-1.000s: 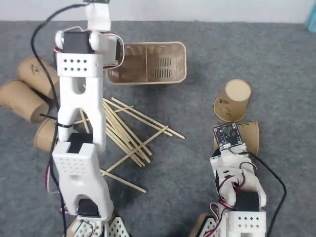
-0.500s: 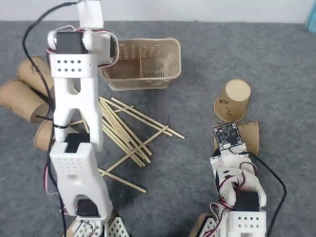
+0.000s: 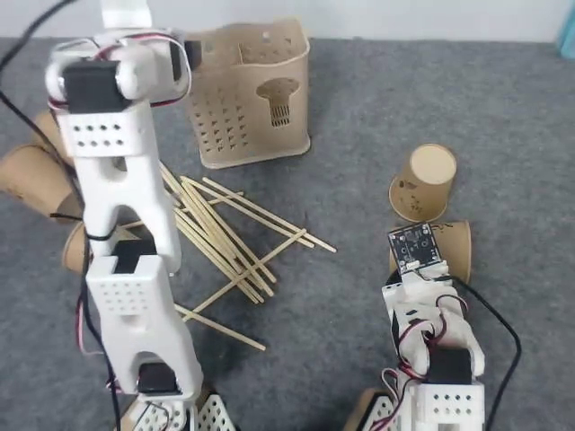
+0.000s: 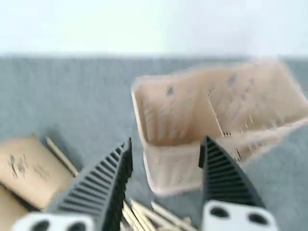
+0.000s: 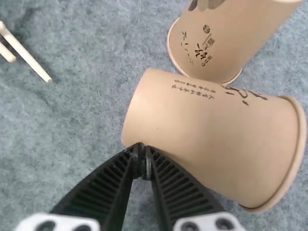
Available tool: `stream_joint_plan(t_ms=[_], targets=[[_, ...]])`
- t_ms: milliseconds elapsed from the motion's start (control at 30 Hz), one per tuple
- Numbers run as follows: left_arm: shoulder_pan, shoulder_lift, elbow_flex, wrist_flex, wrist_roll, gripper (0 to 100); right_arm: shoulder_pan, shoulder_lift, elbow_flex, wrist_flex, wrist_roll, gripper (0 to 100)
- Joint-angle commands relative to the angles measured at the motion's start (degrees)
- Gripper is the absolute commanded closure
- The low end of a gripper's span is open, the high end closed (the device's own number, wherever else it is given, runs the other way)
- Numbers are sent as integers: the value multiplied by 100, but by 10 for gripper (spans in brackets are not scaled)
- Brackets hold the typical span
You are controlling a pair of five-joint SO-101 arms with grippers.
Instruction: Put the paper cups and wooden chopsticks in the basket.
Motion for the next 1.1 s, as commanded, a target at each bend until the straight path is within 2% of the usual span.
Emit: stream_joint_plan(t_ms=[0, 100, 367, 767, 867, 1033, 1067], targets=[[158, -484, 4, 167, 79, 783, -40, -48, 114, 66, 62, 989], [510, -492, 303, 62, 114, 783, -40, -48, 114, 66, 62, 989], [1020, 158, 655, -949, 818, 783, -40, -48, 114, 66, 62, 989], [888, 1495, 637, -1899, 1029, 785, -40, -48, 114, 75, 62, 989], [949, 1714, 637, -1916, 1134, 828, -40, -48, 114, 75, 62, 989], [1169, 1793, 629, -1679, 1108, 987, -40, -57, 114, 75, 62, 989], [1231, 1793, 629, -1574, 1099, 994, -40, -57, 114, 75, 62, 989]])
